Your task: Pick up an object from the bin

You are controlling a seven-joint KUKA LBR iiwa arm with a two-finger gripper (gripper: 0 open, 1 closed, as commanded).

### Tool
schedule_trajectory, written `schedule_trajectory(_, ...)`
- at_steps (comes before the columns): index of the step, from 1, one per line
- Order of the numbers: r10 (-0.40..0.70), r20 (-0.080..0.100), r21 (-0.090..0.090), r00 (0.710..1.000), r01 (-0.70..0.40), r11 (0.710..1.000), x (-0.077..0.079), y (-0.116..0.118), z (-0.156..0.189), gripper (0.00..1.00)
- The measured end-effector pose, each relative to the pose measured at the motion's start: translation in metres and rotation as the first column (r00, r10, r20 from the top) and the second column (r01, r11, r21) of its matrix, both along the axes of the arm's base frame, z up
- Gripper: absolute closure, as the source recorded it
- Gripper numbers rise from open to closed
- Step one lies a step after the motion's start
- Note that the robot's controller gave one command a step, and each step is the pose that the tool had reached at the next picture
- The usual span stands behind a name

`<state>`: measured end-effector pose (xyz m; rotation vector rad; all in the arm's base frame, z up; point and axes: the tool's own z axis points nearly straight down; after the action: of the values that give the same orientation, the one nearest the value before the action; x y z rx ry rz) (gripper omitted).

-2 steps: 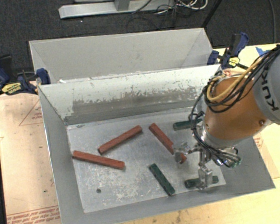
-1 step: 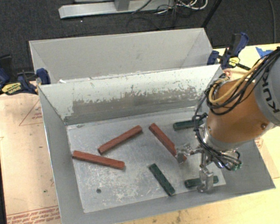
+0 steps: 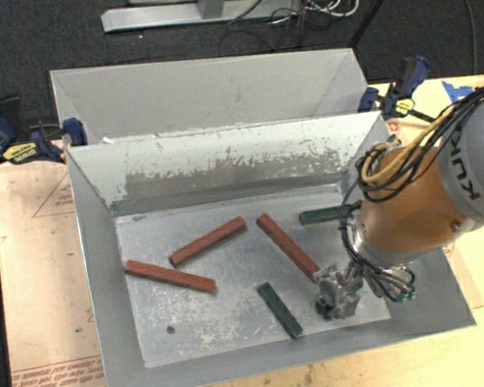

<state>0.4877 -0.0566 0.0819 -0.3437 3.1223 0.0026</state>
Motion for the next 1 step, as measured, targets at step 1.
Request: schedule_trajectory(1,0.000,0.000,0.000,1.000,0.000,1.000,0.0000,0.0000,0.0000,1.00)
